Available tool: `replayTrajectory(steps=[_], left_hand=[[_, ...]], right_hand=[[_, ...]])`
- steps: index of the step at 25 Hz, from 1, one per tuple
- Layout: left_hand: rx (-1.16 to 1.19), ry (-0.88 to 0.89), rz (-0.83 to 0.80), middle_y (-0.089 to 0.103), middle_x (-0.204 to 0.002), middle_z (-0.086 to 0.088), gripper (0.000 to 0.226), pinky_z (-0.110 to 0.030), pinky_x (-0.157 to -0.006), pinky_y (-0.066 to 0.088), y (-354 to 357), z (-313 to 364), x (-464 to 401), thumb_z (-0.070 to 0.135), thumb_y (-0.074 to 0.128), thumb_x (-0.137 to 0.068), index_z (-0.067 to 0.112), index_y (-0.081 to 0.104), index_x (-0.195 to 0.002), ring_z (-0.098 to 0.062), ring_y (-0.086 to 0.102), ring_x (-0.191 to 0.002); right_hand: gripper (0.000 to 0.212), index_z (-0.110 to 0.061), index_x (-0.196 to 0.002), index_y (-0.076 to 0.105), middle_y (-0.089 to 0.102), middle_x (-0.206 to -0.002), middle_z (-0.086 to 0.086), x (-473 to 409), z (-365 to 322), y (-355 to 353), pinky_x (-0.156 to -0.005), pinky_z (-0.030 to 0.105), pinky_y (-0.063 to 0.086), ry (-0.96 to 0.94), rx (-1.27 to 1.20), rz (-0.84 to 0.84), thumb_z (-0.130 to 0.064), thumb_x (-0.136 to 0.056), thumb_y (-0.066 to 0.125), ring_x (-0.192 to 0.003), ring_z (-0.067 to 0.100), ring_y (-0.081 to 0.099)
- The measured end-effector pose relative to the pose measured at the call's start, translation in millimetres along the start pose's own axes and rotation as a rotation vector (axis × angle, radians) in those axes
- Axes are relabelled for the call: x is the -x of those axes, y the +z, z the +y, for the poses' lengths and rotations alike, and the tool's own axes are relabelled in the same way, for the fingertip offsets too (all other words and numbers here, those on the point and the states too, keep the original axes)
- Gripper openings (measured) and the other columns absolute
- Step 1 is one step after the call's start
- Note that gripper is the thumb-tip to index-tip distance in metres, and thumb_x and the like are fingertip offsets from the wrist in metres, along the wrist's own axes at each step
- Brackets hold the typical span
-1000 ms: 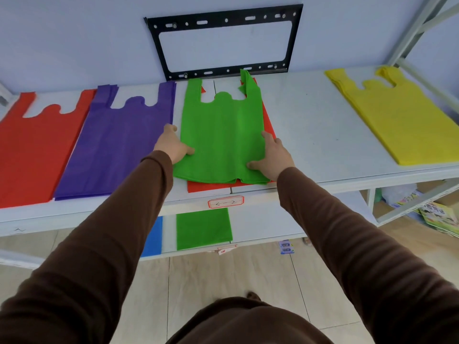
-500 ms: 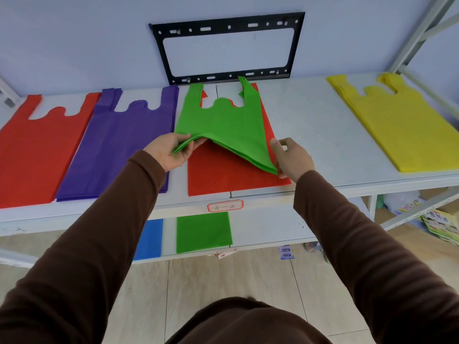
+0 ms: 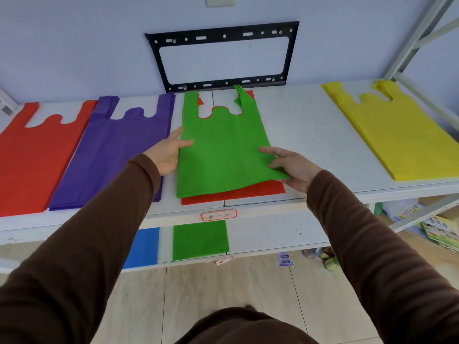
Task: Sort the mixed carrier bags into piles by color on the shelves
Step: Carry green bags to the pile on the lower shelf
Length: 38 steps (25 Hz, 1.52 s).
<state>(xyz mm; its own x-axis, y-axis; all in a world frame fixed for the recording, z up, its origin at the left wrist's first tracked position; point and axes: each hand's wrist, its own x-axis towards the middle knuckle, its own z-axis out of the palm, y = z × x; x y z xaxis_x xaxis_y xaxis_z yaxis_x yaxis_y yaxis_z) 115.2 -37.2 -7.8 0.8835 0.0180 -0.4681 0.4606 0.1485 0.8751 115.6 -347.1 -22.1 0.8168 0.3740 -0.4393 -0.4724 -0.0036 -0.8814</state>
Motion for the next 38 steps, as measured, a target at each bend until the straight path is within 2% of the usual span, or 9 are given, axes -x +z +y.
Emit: replayTrajectory(steps=[4, 7, 10, 14, 18, 22, 26, 32, 38], left_hand=[[-0.120, -0.017, -0.043, 0.053, -0.142, -0.006, 0.055, -0.032, -0.074, 0.056, 4.5, 18.0, -29.4, 0.006, 0.044, -0.099, 0.028, 0.034, -0.149, -0.017, 0.065, -0.102], [-0.272, -0.030, -0.034, 0.052, -0.143, -0.008, 0.065, -0.032, -0.075, 0.056, 9.2, 27.0, -46.1, -0.004, 0.047, -0.095, 0.027, 0.031, -0.150, -0.020, 0.065, -0.105], [-0.369, 0.049, 0.007, 0.054, -0.139, -0.006, 0.076, -0.029, -0.073, 0.058, 16.3, 40.1, -49.6, -0.010, 0.049, -0.091, 0.027, 0.023, -0.153, -0.022, 0.064, -0.106], [-0.557, 0.302, 0.064, 0.036, -0.155, 0.000, 0.093, -0.037, -0.106, 0.045, -2.9, 67.2, -41.9, -0.005, 0.063, -0.078, 0.032, 0.021, -0.153, -0.020, 0.045, -0.134], [-0.520, 0.563, 0.046, 0.037, -0.148, 0.009, 0.089, -0.017, -0.095, 0.048, -25.1, 74.8, 32.1, -0.015, 0.056, -0.083, 0.024, 0.018, -0.154, -0.003, 0.054, -0.118], [-0.470, 0.702, -0.030, 0.027, -0.158, 0.011, 0.092, -0.036, -0.114, 0.036, -86.7, 26.0, 120.3, -0.005, 0.061, -0.081, 0.039, 0.021, -0.151, -0.007, 0.037, -0.140], [-0.484, 0.680, -0.023, 0.019, -0.159, 0.015, 0.093, -0.041, -0.121, 0.023, -139.8, -71.1, 190.3, -0.005, 0.061, -0.082, 0.043, 0.019, -0.150, -0.002, 0.021, -0.146], [-0.492, 0.440, -0.006, 0.012, -0.157, 0.024, 0.091, -0.028, -0.119, 0.012, -176.9, -226.0, 253.3, -0.003, 0.059, -0.088, 0.042, 0.013, -0.152, 0.004, 0.012, -0.145], [-0.543, 0.114, -0.038, 0.012, -0.162, 0.010, 0.090, -0.038, -0.120, 0.015, -179.7, -319.4, 236.2, 0.001, 0.061, -0.089, 0.042, 0.011, -0.152, -0.003, 0.014, -0.143]], right_hand=[[0.051, -0.009, -0.133, 0.054, 0.061, -0.129, 0.018, -7.2, -3.1, -16.0, -0.070, 0.025, 0.060, 0.024, 0.083, 0.034, 0.011, -0.090, 0.036, -0.091, 0.024, 0.066], [0.040, -0.013, -0.129, 0.056, 0.064, -0.123, 0.019, -8.9, -5.0, -15.9, -0.069, 0.031, 0.061, 0.005, 0.166, 0.086, 0.002, -0.092, 0.050, -0.081, 0.024, 0.067], [0.060, -0.019, -0.139, 0.048, 0.060, -0.130, 0.013, -10.5, -11.0, -11.5, -0.074, 0.031, 0.061, -0.116, 0.246, 0.096, 0.005, -0.086, 0.062, -0.088, 0.024, 0.068], [0.075, -0.024, -0.146, 0.040, 0.048, -0.141, 0.002, 0.5, -26.7, 11.8, -0.088, 0.033, 0.057, -0.353, 0.347, 0.163, 0.011, -0.084, 0.060, -0.110, 0.022, 0.062], [0.078, -0.025, -0.147, 0.039, 0.046, -0.144, -0.003, 52.1, -20.9, 60.7, -0.109, 0.035, 0.043, -0.598, 0.459, 0.217, 0.008, -0.081, 0.062, -0.129, 0.013, 0.050], [0.078, -0.027, -0.148, 0.036, 0.042, -0.149, -0.007, 135.9, 31.6, 130.0, -0.114, 0.028, 0.034, -0.669, 0.511, 0.213, 0.006, -0.084, 0.064, -0.136, 0.005, 0.041], [0.077, -0.026, -0.148, 0.036, 0.040, -0.150, -0.009, 197.1, 120.4, 192.9, -0.112, 0.014, 0.028, -0.581, 0.540, 0.210, 0.005, -0.085, 0.065, -0.137, 0.000, 0.037], [0.077, -0.031, -0.148, 0.036, 0.041, -0.148, -0.010, 236.9, 250.9, 228.7, -0.113, 0.029, 0.036, -0.254, 0.534, 0.181, 0.003, -0.085, 0.065, -0.132, 0.003, 0.043], [0.078, -0.030, -0.147, 0.037, 0.042, -0.147, -0.006, 232.1, 331.9, 216.9, -0.095, 0.003, 0.038, -0.009, 0.491, 0.153, 0.005, -0.084, 0.065, -0.118, -0.018, 0.044]])
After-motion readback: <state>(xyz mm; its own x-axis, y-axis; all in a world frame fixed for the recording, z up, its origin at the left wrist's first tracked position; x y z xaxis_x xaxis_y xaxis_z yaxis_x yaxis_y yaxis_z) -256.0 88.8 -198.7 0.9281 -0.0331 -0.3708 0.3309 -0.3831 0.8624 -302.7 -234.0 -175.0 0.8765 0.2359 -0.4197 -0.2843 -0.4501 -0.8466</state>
